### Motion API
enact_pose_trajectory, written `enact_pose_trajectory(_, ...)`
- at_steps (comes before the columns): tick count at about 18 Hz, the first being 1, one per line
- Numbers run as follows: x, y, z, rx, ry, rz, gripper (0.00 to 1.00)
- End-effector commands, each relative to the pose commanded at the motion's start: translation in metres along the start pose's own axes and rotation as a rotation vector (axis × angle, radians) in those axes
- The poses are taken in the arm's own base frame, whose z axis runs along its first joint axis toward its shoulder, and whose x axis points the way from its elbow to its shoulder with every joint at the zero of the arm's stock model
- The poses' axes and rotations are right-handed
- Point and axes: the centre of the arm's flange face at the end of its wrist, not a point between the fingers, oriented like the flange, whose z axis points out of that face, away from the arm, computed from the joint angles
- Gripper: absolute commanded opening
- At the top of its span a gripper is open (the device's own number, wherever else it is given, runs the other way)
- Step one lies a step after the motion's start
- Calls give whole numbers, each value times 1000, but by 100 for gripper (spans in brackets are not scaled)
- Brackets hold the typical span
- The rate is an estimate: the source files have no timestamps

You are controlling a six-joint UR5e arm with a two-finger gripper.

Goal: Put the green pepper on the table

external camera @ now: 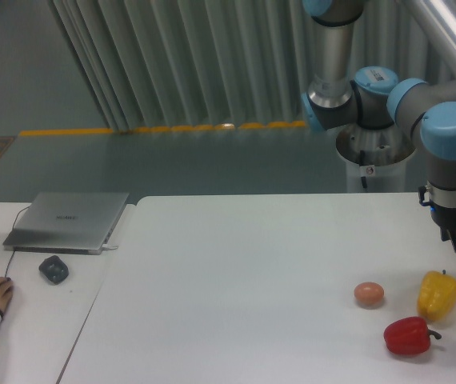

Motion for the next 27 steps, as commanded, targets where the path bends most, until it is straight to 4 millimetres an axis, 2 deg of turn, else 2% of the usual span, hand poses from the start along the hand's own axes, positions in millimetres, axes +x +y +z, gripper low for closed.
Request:
enact_pose_trajectory(5, -3, 6, 3, 1, -2, -13, 100)
enact_pose_trajectory(11, -7, 52, 7, -8, -17, -64, 100)
enact_pose_trajectory(13, -8, 57, 6, -13, -20, -8, 100)
enact_pose_trajectory(17, -9, 80, 8, -13, -17, 115, 100)
enact_pose_trajectory(24, -11, 139, 17, -27, -29, 286, 100)
enact_pose_trajectory(27, -11, 145, 18, -30, -28, 323, 100)
